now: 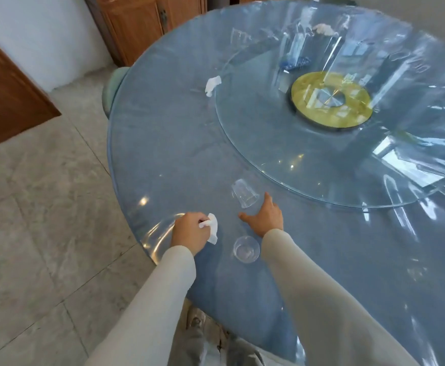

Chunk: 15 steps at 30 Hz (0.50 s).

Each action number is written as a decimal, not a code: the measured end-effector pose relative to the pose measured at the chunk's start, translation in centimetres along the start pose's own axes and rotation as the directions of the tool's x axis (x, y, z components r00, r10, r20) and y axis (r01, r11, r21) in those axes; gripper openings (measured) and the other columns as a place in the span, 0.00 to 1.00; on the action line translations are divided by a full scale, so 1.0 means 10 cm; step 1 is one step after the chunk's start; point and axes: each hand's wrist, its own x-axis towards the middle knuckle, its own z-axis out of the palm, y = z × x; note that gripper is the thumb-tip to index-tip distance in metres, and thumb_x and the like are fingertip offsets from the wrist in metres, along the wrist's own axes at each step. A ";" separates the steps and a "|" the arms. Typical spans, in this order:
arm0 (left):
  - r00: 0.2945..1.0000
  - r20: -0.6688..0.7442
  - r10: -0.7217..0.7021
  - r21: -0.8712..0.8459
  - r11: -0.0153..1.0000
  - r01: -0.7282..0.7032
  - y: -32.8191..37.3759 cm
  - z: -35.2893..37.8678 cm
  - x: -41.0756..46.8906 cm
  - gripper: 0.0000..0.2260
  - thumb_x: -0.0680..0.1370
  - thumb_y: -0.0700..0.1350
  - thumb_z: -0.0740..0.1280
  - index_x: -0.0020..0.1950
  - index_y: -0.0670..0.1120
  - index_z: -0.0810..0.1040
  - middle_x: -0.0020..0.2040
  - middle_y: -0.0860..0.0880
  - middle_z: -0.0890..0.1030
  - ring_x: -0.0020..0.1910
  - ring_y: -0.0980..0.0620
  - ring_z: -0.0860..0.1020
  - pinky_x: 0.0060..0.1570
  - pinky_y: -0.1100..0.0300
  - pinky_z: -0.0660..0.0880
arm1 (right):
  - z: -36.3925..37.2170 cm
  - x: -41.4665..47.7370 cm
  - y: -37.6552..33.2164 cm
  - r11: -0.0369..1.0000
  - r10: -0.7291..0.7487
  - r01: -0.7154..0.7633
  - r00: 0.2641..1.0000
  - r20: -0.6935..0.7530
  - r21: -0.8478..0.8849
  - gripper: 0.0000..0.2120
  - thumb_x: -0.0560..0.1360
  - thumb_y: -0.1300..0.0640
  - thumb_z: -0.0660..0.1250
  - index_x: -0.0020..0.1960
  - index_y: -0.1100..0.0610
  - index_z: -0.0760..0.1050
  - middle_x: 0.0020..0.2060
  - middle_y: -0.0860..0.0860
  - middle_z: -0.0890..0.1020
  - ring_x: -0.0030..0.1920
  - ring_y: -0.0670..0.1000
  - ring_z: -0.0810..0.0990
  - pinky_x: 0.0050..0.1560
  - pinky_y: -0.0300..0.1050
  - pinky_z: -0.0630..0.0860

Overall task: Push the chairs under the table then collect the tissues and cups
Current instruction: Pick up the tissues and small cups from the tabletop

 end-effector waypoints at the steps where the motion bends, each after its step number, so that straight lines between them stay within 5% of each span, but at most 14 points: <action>1: 1.000 0.004 -0.010 -0.004 1.000 0.010 0.01 0.02 0.06 0.09 0.76 0.37 0.64 0.46 0.41 0.84 0.43 0.42 0.84 0.42 0.40 0.79 0.40 0.56 0.74 | 0.02 0.06 0.00 1.000 0.000 0.000 1.000 -0.002 0.004 0.49 0.68 0.44 0.78 0.78 0.57 0.54 0.71 0.60 0.70 0.71 0.61 0.69 0.68 0.53 0.66; 15: 0.999 -0.006 -0.045 -0.011 0.999 0.045 0.04 0.15 0.15 0.09 0.78 0.38 0.65 0.49 0.42 0.85 0.45 0.43 0.85 0.41 0.47 0.78 0.34 0.66 0.68 | 0.07 0.37 0.04 0.996 -0.031 0.039 0.994 -0.104 0.076 0.35 0.71 0.43 0.75 0.71 0.58 0.69 0.63 0.57 0.79 0.63 0.59 0.75 0.60 0.50 0.71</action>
